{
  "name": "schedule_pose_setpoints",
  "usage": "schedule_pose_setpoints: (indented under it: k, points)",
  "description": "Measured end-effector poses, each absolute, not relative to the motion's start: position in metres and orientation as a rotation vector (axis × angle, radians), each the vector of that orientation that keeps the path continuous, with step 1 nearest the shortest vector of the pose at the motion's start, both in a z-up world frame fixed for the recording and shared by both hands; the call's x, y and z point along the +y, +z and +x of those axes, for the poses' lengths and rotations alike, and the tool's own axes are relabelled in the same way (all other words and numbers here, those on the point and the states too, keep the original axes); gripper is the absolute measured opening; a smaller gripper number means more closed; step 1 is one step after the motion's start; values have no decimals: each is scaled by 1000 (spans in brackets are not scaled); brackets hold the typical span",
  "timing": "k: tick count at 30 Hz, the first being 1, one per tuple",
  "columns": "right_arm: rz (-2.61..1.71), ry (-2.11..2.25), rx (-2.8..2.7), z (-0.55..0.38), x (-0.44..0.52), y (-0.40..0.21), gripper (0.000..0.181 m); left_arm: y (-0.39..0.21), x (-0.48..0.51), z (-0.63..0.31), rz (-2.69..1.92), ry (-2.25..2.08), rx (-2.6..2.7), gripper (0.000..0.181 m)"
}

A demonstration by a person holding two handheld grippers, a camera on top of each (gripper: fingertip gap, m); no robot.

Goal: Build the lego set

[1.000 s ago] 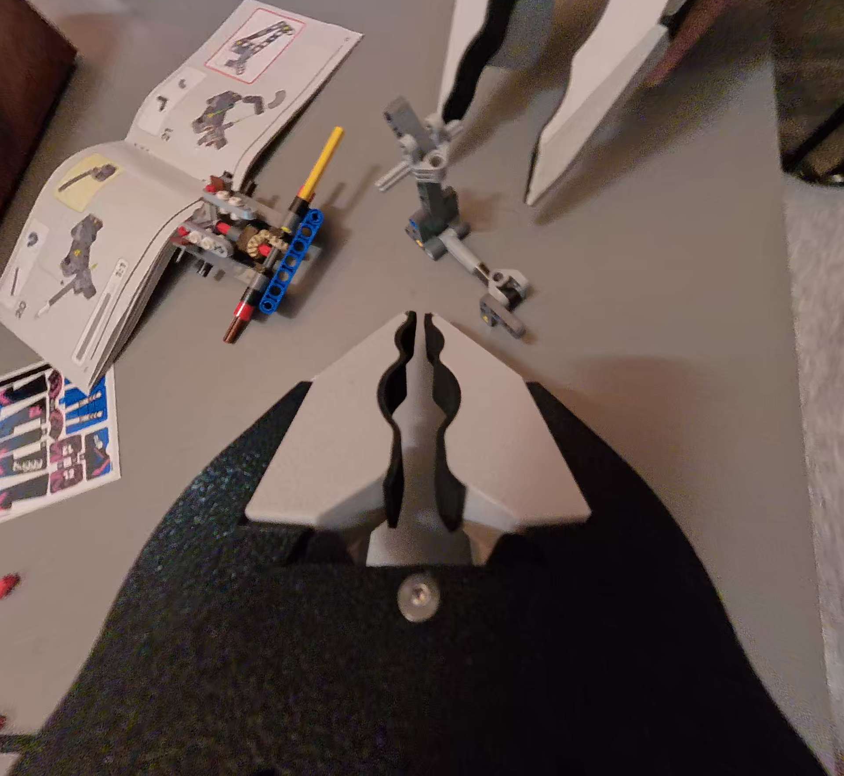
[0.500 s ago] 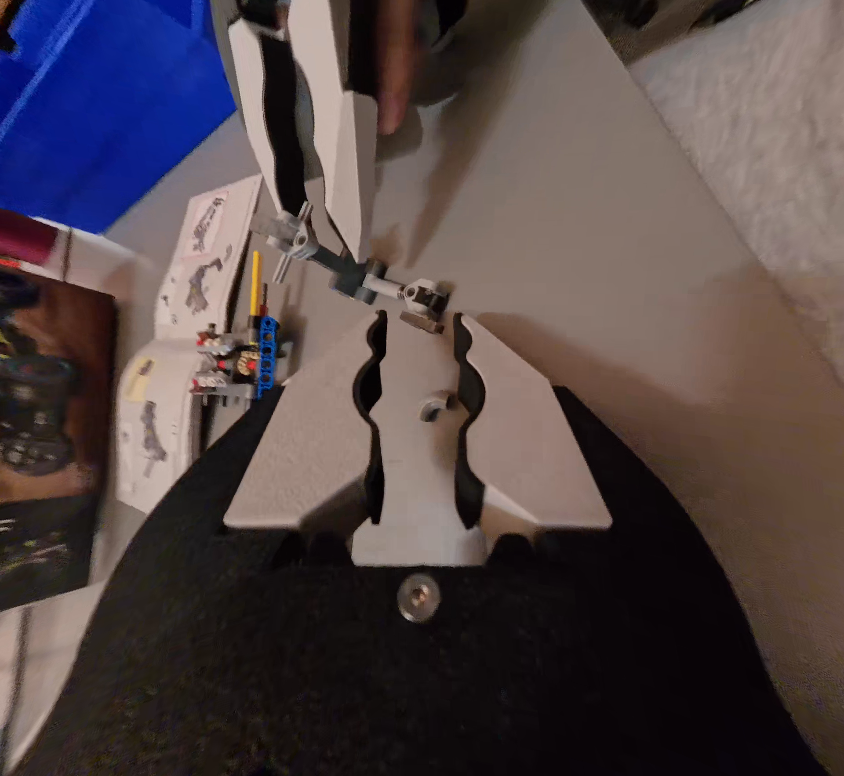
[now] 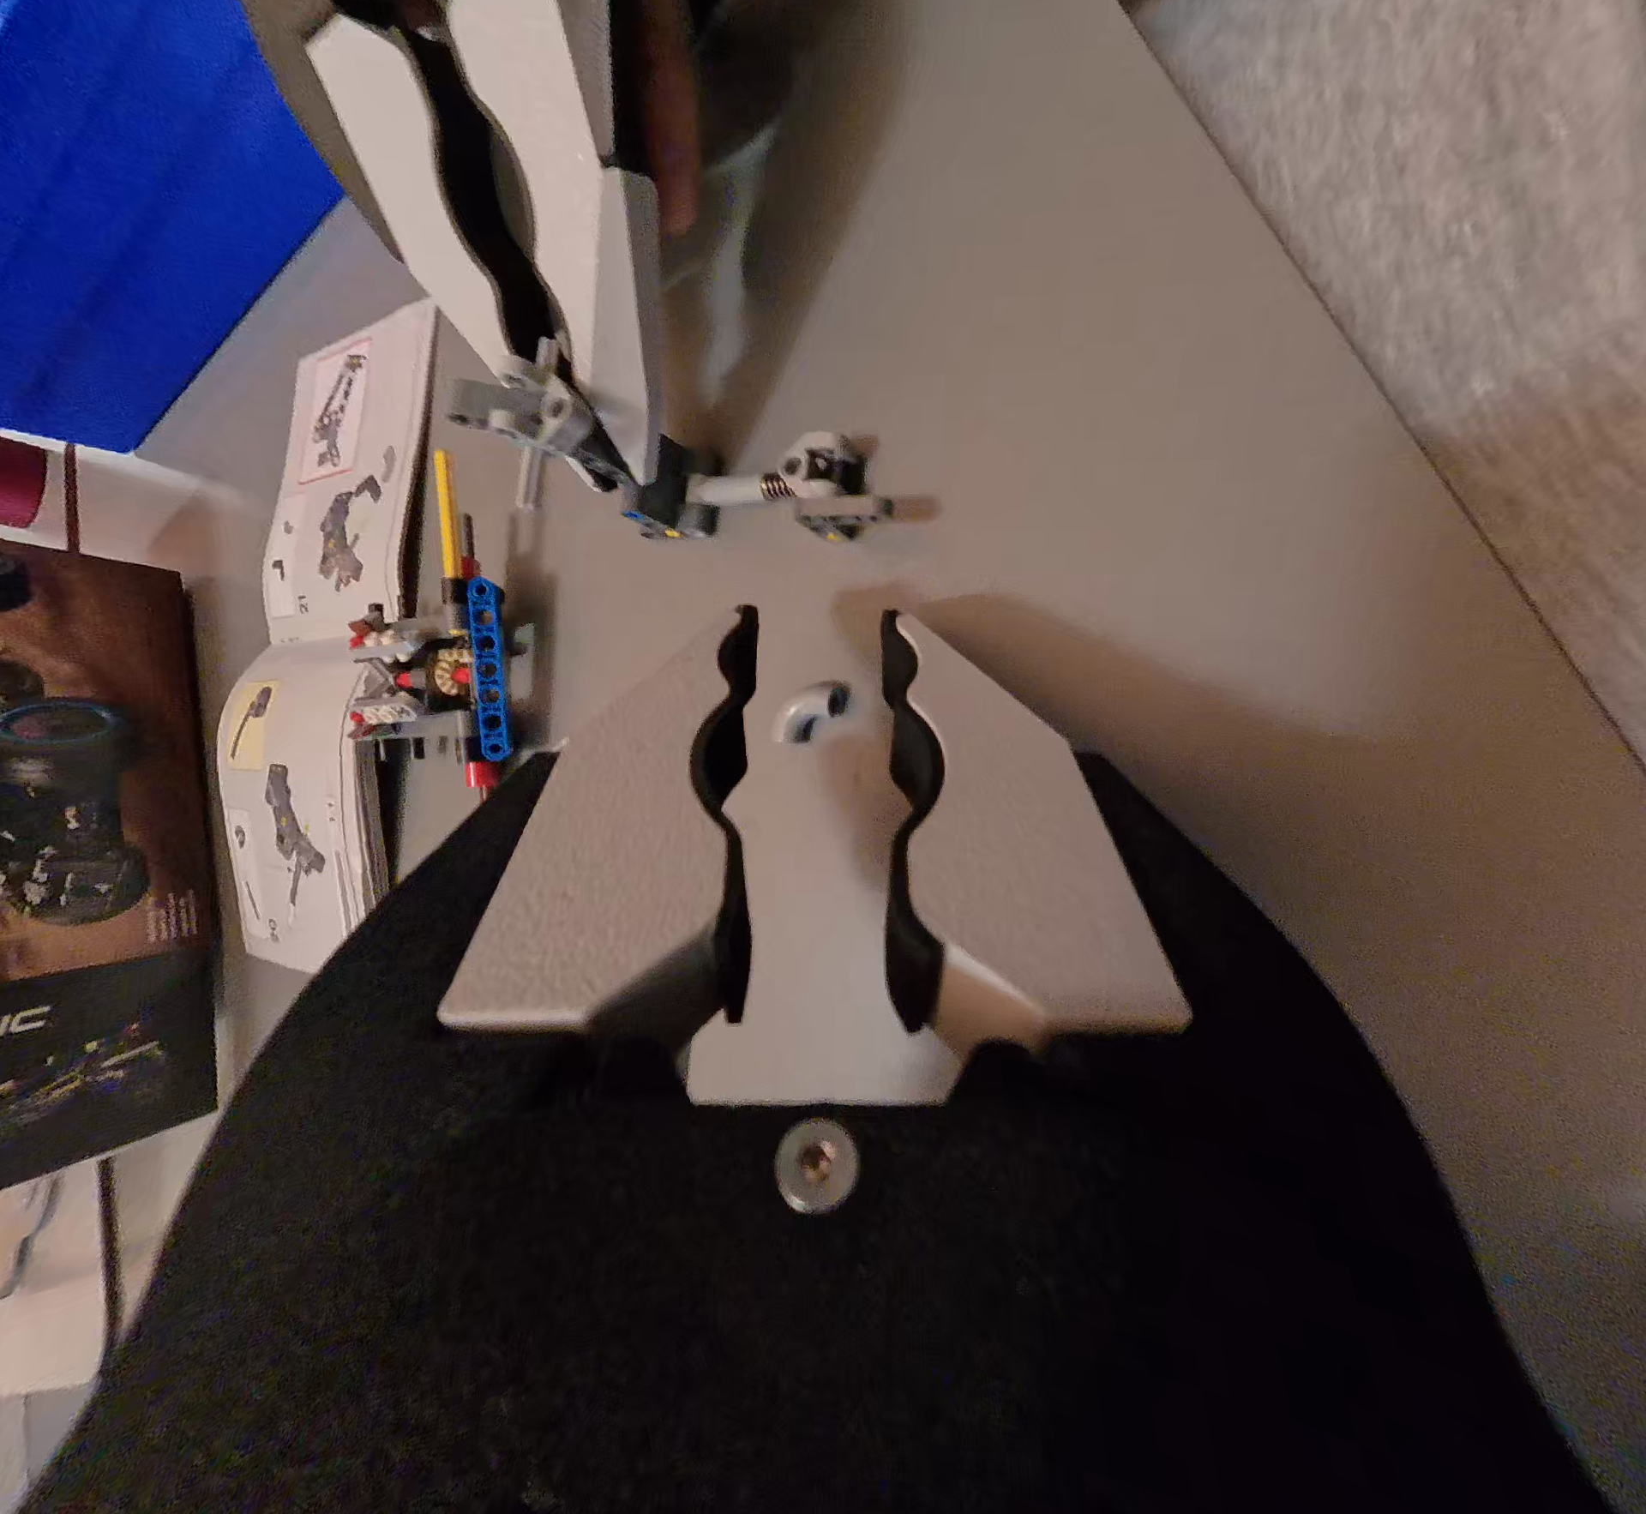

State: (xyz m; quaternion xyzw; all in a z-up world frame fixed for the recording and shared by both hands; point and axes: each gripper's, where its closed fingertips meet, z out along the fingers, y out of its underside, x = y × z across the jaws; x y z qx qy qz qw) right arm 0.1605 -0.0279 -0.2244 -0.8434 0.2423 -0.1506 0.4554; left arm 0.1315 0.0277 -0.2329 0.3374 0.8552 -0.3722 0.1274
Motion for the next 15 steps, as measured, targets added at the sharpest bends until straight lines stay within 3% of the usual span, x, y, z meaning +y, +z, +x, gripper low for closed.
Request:
schedule_pose_setpoints:
  k: [6,15]
  points:
    - [-2073,-333,610,161,-28,-225,5,-234,5,121,1041,-1118,2356,24]
    - [-2051,-312,658,161,-29,-224,5,-227,-7,123,914,-1237,2374,0]
